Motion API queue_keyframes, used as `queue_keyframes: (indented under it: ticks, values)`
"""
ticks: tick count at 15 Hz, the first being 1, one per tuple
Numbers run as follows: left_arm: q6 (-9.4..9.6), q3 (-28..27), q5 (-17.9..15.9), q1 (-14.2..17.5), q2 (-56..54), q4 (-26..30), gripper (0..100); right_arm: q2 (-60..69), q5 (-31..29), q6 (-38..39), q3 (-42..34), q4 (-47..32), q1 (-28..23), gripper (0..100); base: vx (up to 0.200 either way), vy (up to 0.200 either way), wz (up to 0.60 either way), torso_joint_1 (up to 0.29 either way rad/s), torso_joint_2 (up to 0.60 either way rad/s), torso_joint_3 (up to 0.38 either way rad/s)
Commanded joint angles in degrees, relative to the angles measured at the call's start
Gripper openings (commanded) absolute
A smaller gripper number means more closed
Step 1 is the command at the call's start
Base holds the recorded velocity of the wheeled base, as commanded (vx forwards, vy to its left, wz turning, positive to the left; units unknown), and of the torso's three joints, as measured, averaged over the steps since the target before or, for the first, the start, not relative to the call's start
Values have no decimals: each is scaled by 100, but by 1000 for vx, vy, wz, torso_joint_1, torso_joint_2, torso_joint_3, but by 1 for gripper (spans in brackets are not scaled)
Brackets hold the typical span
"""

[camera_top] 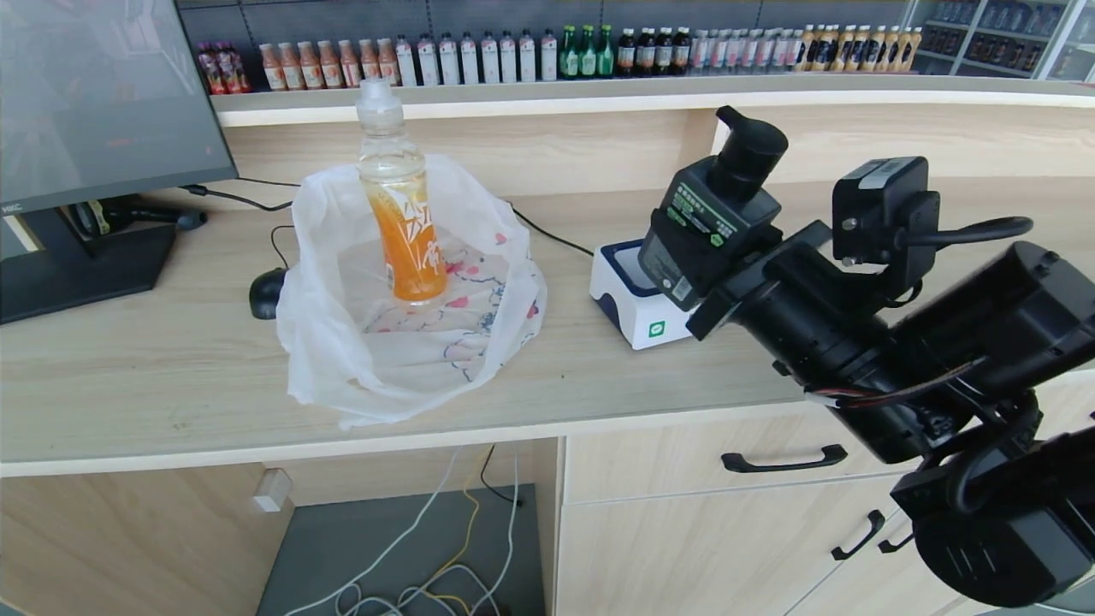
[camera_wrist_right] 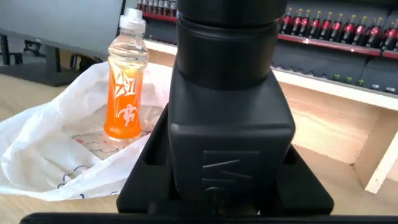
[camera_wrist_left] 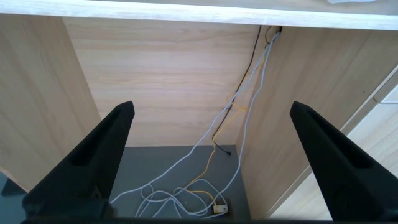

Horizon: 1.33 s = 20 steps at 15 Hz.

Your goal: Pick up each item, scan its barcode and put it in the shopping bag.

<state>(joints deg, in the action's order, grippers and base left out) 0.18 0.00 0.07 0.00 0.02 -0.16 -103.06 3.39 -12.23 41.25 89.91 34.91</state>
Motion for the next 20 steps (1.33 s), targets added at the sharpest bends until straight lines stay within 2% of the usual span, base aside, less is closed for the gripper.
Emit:
queue_keyframes:
  ticks: [1, 5, 13, 20]
  values:
    - [-1, 0, 1, 0, -2, -2, 100, 75, -146, 186, -161, 9, -11, 0, 0, 0, 0, 0, 0, 0]
    - [-1, 0, 1, 0, -2, -2, 100, 58, -875, 537, -161, 9, -11, 0, 0, 0, 0, 0, 0, 0]
    - [-1, 0, 1, 0, -2, -2, 100, 40, -893, 801, -144, 9, -11, 0, 0, 0, 0, 0, 0, 0]
    - [-9, 0, 1, 0, -2, -2, 100, 84, -893, 836, -135, 9, -28, 0, 0, 200, 0, 2, 2, 4]
